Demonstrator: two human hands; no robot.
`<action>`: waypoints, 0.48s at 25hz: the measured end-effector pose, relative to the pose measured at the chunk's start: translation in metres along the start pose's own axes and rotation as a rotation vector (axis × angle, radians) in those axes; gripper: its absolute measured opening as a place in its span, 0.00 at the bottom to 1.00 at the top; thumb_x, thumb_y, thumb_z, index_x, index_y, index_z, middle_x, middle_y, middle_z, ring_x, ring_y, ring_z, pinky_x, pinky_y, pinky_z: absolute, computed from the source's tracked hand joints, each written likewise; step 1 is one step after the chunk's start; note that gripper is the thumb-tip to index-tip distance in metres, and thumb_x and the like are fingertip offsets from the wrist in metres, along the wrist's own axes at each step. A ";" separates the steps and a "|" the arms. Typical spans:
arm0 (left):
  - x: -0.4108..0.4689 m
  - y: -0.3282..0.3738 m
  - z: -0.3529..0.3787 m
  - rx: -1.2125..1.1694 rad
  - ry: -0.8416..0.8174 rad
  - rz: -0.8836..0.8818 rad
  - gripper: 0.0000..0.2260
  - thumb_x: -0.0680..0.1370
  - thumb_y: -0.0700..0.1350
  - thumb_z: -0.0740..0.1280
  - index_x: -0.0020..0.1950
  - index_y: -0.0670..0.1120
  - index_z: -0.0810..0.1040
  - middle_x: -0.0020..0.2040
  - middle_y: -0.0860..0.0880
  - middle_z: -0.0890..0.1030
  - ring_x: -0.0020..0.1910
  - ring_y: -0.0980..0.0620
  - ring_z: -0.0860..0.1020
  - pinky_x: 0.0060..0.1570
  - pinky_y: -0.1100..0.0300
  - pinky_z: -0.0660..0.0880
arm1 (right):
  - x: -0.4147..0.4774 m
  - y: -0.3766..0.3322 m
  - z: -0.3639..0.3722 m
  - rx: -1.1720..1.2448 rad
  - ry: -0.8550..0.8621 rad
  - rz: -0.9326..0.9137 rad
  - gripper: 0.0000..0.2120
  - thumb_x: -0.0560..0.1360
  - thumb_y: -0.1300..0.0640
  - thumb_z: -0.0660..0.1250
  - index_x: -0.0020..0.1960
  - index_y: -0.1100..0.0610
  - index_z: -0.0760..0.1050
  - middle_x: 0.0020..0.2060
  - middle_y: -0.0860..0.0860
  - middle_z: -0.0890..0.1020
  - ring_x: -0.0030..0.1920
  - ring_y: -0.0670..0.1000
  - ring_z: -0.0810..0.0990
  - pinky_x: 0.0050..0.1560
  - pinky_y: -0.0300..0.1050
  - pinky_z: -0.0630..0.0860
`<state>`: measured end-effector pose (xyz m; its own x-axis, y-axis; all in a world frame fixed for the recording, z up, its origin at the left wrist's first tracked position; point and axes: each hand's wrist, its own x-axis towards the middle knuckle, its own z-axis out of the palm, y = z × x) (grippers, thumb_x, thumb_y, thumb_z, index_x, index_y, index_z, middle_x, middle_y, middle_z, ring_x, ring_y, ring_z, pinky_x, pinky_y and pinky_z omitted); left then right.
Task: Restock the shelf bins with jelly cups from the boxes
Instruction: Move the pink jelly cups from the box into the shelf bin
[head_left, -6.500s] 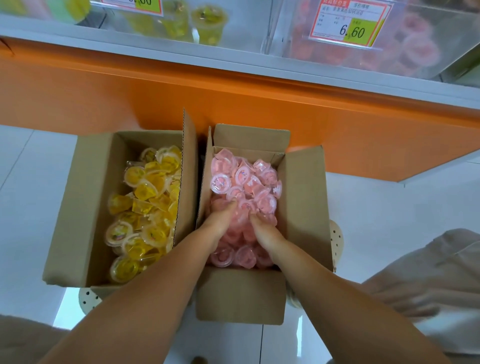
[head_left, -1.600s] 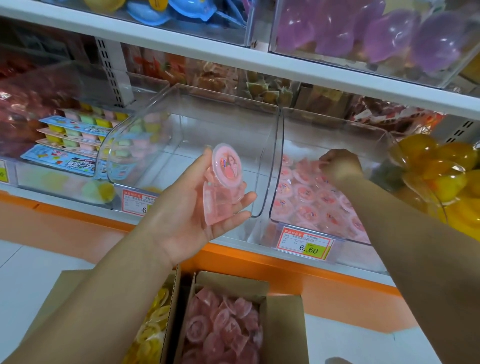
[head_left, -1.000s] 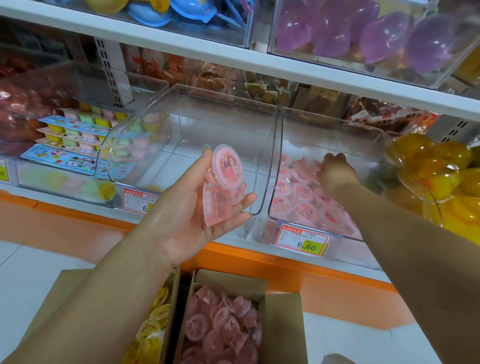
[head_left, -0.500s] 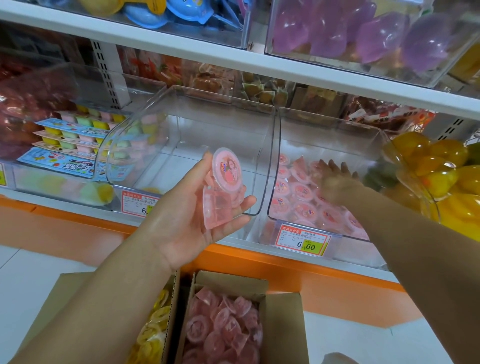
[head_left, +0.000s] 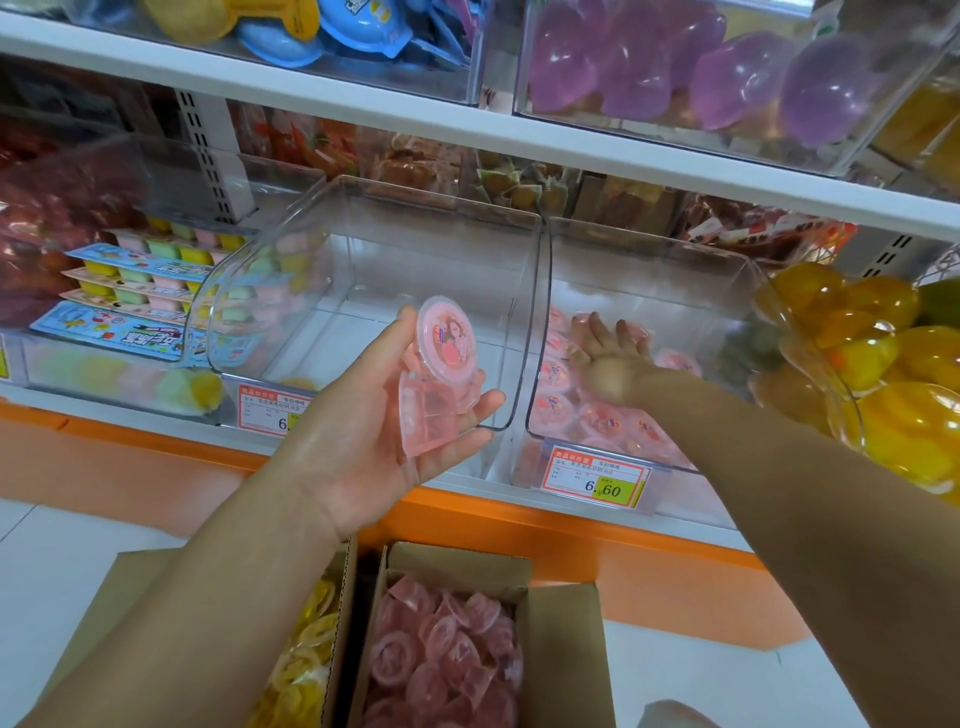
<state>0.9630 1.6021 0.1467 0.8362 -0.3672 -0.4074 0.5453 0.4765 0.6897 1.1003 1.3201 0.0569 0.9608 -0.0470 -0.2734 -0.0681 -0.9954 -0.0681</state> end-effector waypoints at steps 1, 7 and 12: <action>0.000 -0.001 0.001 0.003 0.002 0.001 0.24 0.77 0.63 0.64 0.64 0.47 0.79 0.54 0.43 0.85 0.53 0.44 0.84 0.31 0.55 0.82 | 0.001 0.001 -0.002 0.017 0.026 -0.002 0.26 0.83 0.49 0.43 0.79 0.50 0.39 0.78 0.51 0.42 0.77 0.60 0.40 0.74 0.58 0.39; -0.001 -0.004 0.008 0.043 -0.002 0.037 0.28 0.70 0.62 0.68 0.64 0.46 0.79 0.53 0.44 0.85 0.53 0.45 0.85 0.31 0.57 0.82 | -0.055 -0.001 -0.074 0.827 0.199 -0.039 0.13 0.80 0.58 0.60 0.63 0.52 0.76 0.63 0.53 0.79 0.62 0.52 0.77 0.58 0.43 0.72; -0.002 -0.007 0.020 0.154 0.014 0.055 0.34 0.65 0.65 0.68 0.63 0.45 0.80 0.50 0.45 0.86 0.50 0.49 0.85 0.29 0.60 0.79 | -0.138 -0.053 -0.109 0.947 0.042 -0.427 0.11 0.76 0.60 0.67 0.57 0.51 0.79 0.53 0.53 0.83 0.51 0.47 0.81 0.53 0.41 0.78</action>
<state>0.9562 1.5833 0.1550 0.8657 -0.3320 -0.3746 0.4844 0.3669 0.7942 1.0003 1.3700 0.2032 0.9618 0.2732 -0.0170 0.1143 -0.4572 -0.8820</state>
